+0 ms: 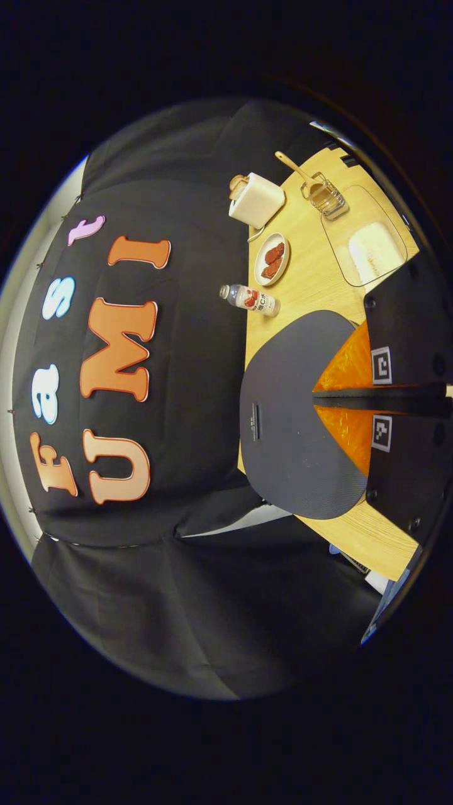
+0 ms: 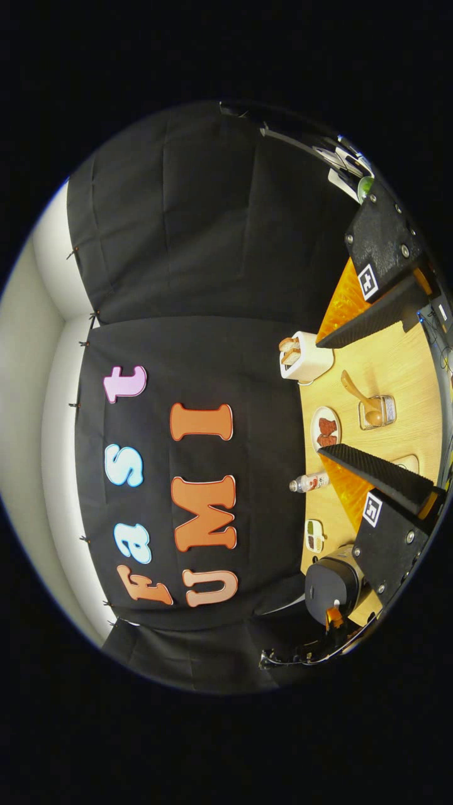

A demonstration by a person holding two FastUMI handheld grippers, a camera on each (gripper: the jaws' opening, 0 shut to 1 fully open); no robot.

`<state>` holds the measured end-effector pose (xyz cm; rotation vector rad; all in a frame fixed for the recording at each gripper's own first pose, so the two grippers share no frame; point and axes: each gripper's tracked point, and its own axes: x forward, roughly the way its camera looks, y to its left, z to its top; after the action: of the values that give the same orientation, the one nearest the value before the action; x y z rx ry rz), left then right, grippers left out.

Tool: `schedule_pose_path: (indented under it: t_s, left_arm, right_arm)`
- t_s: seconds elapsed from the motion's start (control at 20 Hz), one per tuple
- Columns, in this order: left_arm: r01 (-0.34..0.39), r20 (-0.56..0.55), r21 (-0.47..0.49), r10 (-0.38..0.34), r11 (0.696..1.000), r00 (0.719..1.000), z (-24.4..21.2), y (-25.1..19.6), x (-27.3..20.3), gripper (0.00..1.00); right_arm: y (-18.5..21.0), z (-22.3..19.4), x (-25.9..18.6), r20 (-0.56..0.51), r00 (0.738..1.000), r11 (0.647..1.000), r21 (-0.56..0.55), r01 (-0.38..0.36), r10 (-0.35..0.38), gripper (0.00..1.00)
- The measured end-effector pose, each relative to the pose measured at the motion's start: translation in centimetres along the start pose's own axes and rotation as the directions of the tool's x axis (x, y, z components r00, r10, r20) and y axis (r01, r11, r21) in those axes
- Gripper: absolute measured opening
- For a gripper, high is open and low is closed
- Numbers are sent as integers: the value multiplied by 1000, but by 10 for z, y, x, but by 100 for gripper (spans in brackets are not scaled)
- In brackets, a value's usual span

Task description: Close the left gripper, press the button to open the rice cooker; take a wooden spoon from the chopstick holder with the right hand, scoop a spoonful of rice and pour it into the rice cooker, then put the wooden spoon back into the chopstick holder.

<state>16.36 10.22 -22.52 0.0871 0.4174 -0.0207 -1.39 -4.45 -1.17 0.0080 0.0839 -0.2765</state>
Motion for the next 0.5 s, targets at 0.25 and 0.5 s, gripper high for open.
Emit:
schedule_pose_path:
  t_s: [0.25,0.5]
  left_arm:
    - [8,-27,-4,-8,1000,1000,-6,1,7,4]
    - [-5,-66,54,9,999,998,-11,1,6,1]
  right_arm:
    - [-4,-4,2,-12,1000,1000,22,4,-4,95]
    - [-1,-6,4,-13,1000,1000,29,-3,4,95]
